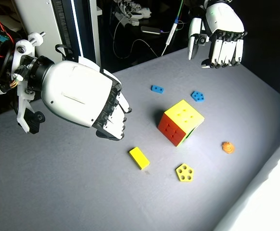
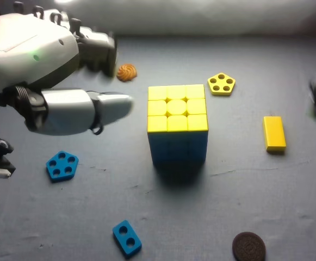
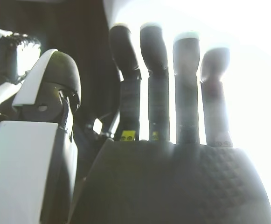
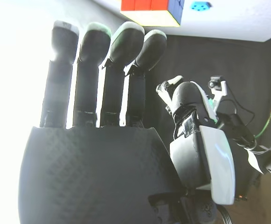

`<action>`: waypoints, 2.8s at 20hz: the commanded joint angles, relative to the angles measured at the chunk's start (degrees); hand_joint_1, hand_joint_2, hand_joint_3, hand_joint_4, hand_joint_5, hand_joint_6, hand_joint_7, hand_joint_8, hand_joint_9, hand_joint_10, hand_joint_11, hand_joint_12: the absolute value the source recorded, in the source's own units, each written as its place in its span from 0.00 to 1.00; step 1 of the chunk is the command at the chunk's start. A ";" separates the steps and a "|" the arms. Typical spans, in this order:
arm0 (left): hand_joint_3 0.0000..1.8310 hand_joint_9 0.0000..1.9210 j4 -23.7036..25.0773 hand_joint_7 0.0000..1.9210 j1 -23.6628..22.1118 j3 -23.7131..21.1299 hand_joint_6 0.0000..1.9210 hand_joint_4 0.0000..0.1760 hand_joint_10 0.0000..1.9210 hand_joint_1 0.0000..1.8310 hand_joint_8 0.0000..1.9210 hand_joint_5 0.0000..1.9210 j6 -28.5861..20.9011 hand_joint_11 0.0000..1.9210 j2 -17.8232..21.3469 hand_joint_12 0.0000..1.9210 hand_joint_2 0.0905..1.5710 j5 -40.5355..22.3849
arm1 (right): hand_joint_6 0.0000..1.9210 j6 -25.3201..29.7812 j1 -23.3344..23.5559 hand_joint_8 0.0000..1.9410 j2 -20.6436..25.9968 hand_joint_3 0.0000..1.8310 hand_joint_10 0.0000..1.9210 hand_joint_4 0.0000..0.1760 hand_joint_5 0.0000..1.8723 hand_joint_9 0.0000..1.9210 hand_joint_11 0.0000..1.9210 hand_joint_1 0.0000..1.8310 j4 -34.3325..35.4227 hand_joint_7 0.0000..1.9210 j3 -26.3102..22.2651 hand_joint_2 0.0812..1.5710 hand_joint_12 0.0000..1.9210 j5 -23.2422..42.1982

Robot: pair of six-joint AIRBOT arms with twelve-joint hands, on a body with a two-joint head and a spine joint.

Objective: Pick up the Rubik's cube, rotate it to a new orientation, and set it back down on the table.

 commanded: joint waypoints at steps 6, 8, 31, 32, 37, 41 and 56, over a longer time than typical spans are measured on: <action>0.00 0.01 -5.48 0.00 -1.14 0.22 0.00 0.00 0.00 0.00 0.00 0.00 4.07 0.00 0.06 0.08 0.77 -3.95 | 0.01 -1.87 0.59 0.00 0.00 0.01 0.01 0.00 0.03 0.05 0.01 0.00 2.77 0.06 0.25 0.76 0.00 5.91; 0.00 0.01 -11.63 0.00 -1.86 -0.17 0.00 0.00 0.00 0.01 0.00 0.00 10.71 0.00 -0.47 0.12 0.77 -2.92 | 0.01 -2.04 0.59 0.00 -0.05 0.01 0.01 0.00 0.03 0.05 0.01 0.00 2.78 0.07 0.25 0.77 0.01 5.89; 0.00 0.00 -63.80 0.00 -5.34 2.23 0.00 0.00 0.00 0.46 0.00 0.00 57.61 0.00 -20.46 0.00 0.63 -13.73 | 0.01 -2.55 0.58 0.00 -0.57 0.01 0.00 0.00 0.03 0.04 0.00 0.00 2.82 0.05 0.27 0.78 0.00 4.82; 0.00 0.00 -64.26 0.00 -5.23 2.65 0.00 0.00 0.00 0.44 0.00 0.00 57.67 0.00 -21.22 0.00 0.63 -14.34 | 0.01 -2.55 0.59 0.00 -0.57 0.01 0.00 0.00 0.03 0.04 0.00 0.00 2.82 0.05 0.27 0.78 0.00 4.82; 0.00 0.00 -64.89 0.00 -4.58 5.80 0.00 0.00 0.00 0.45 0.00 0.00 57.68 0.00 -25.82 0.00 0.63 -15.34 | 0.01 -2.55 0.59 0.00 -0.57 0.00 0.01 0.00 0.03 0.05 0.00 0.00 2.82 0.06 0.27 0.78 0.00 4.82; 0.00 0.00 -64.78 0.00 -4.55 7.96 0.00 0.00 0.00 0.46 0.00 0.00 58.07 0.00 -27.77 0.00 0.64 -15.34 | 0.01 -2.54 0.59 0.01 -0.57 0.00 0.01 0.00 0.04 0.06 0.00 0.00 2.82 0.07 0.27 0.78 0.00 4.82; 0.00 0.00 -64.82 0.00 -3.62 15.17 0.00 0.00 0.00 0.45 0.00 0.00 58.82 0.00 -32.80 0.00 0.63 -15.35 | 0.00 -2.54 0.61 0.00 -0.57 0.00 0.00 0.00 0.02 0.02 0.00 0.00 2.82 0.04 0.28 0.77 0.00 5.58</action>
